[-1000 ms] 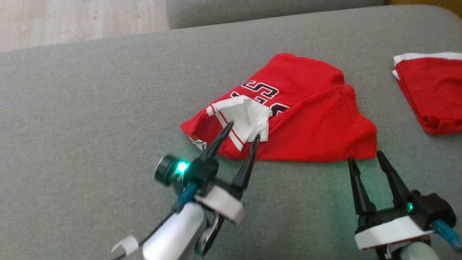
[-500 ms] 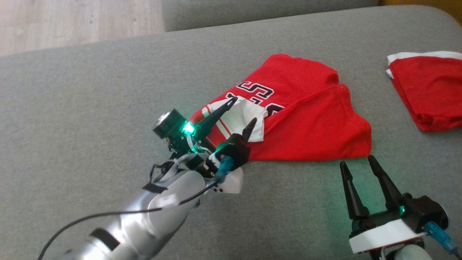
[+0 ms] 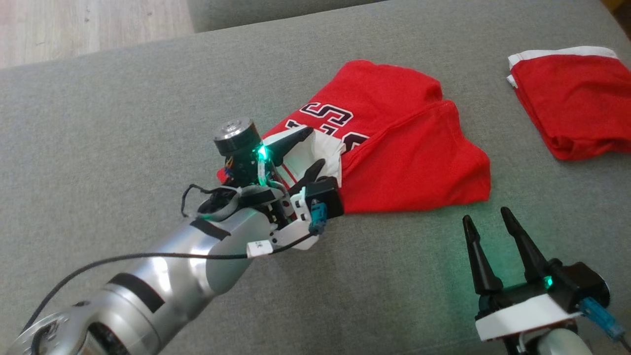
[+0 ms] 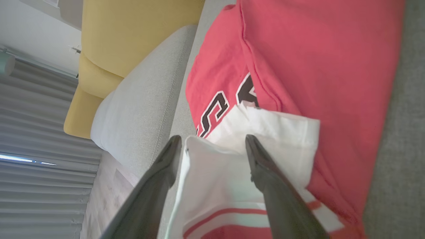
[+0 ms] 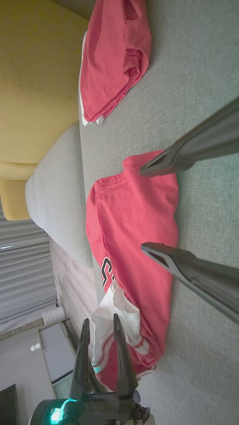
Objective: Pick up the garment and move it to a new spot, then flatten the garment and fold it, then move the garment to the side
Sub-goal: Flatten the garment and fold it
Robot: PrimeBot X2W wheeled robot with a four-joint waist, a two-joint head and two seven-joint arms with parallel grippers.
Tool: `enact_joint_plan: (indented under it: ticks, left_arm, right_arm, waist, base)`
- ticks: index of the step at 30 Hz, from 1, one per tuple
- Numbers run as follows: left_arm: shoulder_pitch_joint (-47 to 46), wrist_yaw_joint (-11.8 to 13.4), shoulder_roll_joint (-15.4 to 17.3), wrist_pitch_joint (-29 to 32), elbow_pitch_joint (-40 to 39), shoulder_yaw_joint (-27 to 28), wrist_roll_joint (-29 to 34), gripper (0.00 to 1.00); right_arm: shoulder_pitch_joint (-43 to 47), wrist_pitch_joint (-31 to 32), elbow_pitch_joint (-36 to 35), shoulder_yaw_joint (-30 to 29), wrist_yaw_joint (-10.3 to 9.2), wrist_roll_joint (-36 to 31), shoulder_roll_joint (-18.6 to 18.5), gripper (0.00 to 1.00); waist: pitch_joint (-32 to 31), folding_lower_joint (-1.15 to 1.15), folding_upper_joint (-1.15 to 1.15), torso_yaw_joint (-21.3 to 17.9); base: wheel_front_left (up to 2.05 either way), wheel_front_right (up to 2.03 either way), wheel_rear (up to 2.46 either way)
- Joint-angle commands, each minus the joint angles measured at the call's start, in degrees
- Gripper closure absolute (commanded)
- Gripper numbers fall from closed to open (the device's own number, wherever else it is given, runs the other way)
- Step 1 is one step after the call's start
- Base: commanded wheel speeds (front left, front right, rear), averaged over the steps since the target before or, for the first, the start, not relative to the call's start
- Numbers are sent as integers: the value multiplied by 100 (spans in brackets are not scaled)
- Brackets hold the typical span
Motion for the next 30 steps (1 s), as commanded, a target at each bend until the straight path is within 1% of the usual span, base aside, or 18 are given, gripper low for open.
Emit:
enact_joint_plan:
  ticks: [1,4,6,10,18,26,27,30]
  left_arm:
    - [-342,-5,128,-13,-76,105,48,0]
    - [-378,-26,224,-35,-69,38,90,0]
    - [-357,-67,333,55,-89,-47,127,0]
    - [-325,-145,386,27,-128,-150,123,0]
    - [-495,-117,149,-288,338,-419,318,0]
    - [-687,-6,-137,-646,869,-493,341,0]
    - [-699,-8,-158,-680,935,-501,334,0]
    - [-721,-122,-217,-610,1227,-499,246,0]
  right_arm:
    - [-171,-22,-135,118,-5,25,-86,0]
    - [-117,-22,-131,80,-5,29,-91,0]
    - [-27,-22,-122,47,-5,37,-102,0]
    - [11,-22,-103,97,-5,41,-87,0]
    - [-107,-22,-115,201,-5,98,-141,0]
    - [-117,-22,-79,220,-5,121,-129,0]
    - [-126,-22,-73,231,-5,124,-120,0]
    - [-160,-22,-62,265,-5,140,-100,0]
  waist:
    - [-10,0,0,-35]
    - [-68,0,0,-51]
    - [-156,0,0,-40]
    - [-186,0,0,-53]
    - [-90,0,0,-142]
    - [-25,0,0,-231]
    - [-22,0,0,-242]
    - [-6,0,0,-278]
  base:
    - [0,0,0]
    - [0,0,0]
    - [0,0,0]
    - [0,0,0]
    - [0,0,0]
    - [0,0,0]
    - [0,0,0]
    - [0,0,0]
